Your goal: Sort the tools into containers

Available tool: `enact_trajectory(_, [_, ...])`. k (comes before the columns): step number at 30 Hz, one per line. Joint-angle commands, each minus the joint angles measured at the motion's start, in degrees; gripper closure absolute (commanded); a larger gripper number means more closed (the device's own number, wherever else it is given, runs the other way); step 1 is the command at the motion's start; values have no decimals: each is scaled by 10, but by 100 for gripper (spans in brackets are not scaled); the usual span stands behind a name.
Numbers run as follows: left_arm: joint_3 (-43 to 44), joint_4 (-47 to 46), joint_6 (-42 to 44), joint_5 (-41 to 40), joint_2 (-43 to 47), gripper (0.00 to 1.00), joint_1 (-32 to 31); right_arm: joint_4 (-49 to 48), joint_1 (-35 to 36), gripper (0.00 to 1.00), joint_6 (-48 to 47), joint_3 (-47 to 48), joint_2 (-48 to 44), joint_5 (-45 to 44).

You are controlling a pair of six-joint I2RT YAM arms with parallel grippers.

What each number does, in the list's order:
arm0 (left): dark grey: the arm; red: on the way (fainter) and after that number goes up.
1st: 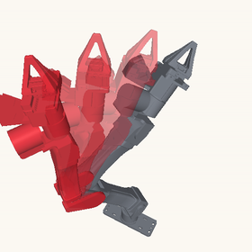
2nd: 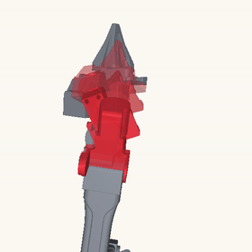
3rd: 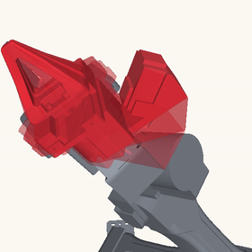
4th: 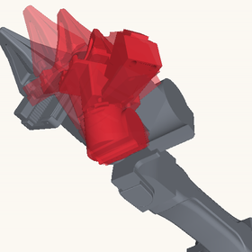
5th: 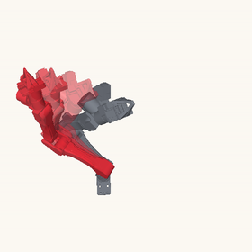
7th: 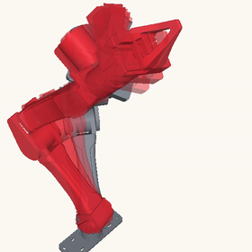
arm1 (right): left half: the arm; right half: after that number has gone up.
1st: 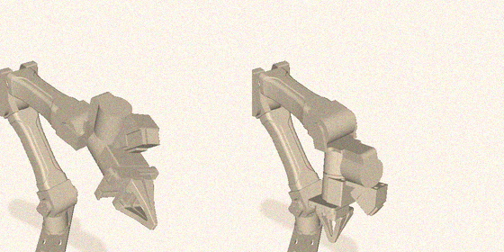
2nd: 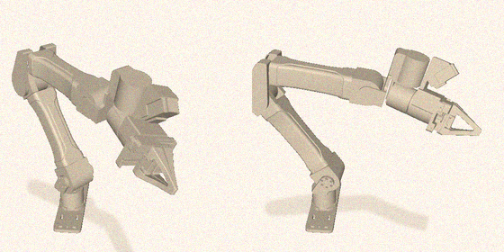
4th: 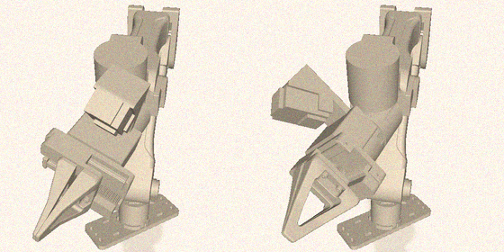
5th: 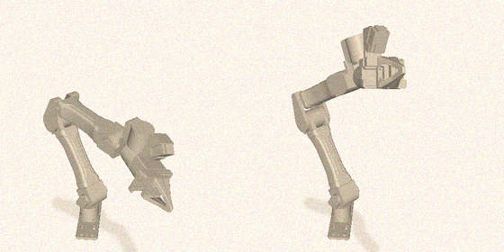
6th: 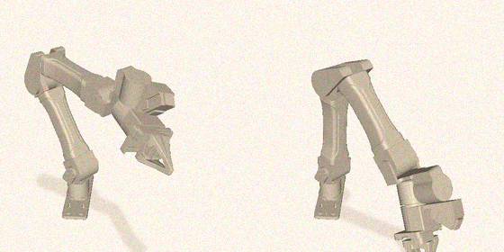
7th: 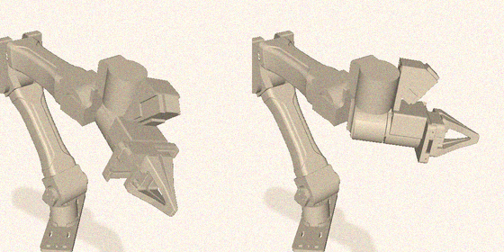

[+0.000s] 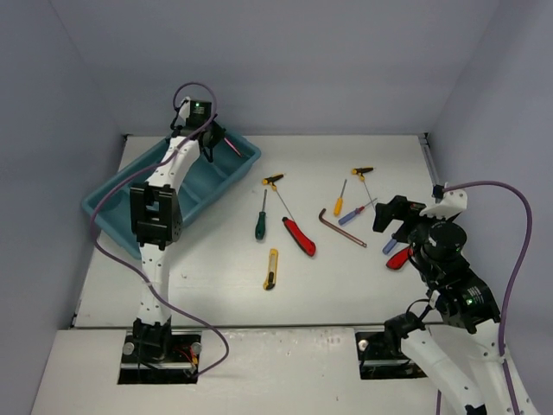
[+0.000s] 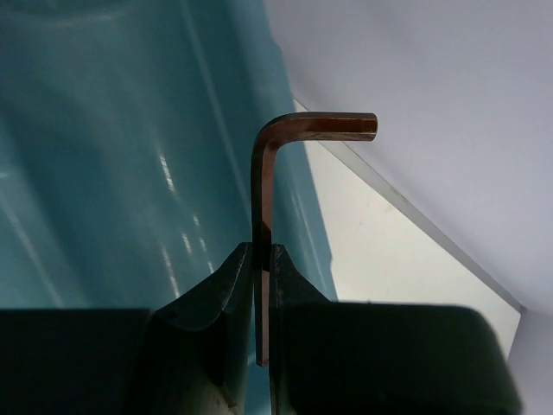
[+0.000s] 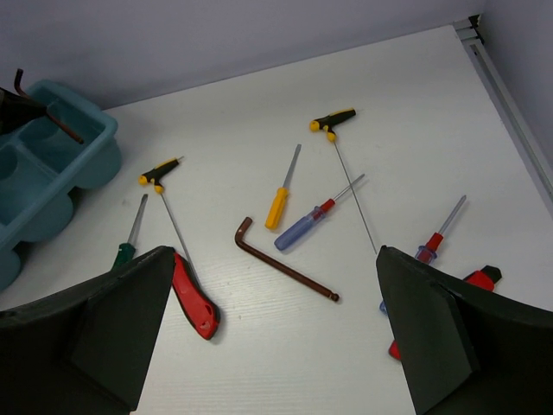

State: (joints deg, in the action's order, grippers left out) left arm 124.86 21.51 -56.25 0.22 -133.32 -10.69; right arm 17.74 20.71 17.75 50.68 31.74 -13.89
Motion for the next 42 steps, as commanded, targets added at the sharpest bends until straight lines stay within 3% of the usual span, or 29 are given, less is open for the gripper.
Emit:
enact_trajectory(1, [30, 6, -5, -18, 21, 100, 9, -6, 3, 0, -10, 13, -3, -11])
enact_trajectory(4, [45, 29, -6, -15, 2, 100, 11, 2, 4, 0, -15, 14, -8, -14])
enact_trajectory(6, [42, 34, -11, -13, -3, 92, 12, 8, 3, 0, -17, 14, -10, -16])
enact_trajectory(9, [40, 31, -4, -2, -8, 61, 11, 12, 3, 0, -20, 13, -13, -26])
enact_trajectory(11, [43, 31, 3, -2, -1, 45, 10, 13, 3, 0, -22, 13, -13, -30])
enact_trajectory(15, [46, 35, 30, -2, 27, 30, 10, 14, 3, 0, -27, 14, -2, -36])
enact_trajectory(21, [34, 55, 77, 41, 122, 27, -3, 20, 3, 0, -38, 21, 67, -68])
enact_trajectory(27, [-51, 103, 210, 58, 306, 27, -77, 20, -8, 0, -129, 73, 277, -20])
enact_trajectory(31, [-204, 104, 264, 7, 436, 27, -149, 18, -34, 0, -171, 106, 395, 76])
enact_trajectory(34, [-330, 108, 282, -24, 522, 27, -188, 17, -46, 8, -167, 120, 470, 123])
enact_trajectory(36, [-425, 117, 267, -15, 591, 27, -199, 17, -53, 9, -161, 128, 514, 134])
enact_trajectory(38, [-450, 131, 257, -4, 621, 27, -201, 16, -55, 9, -159, 133, 543, 155])
enact_trajectory(42, [-557, 150, 231, -13, 767, 27, -204, 15, -59, 12, -172, 135, 608, 177])
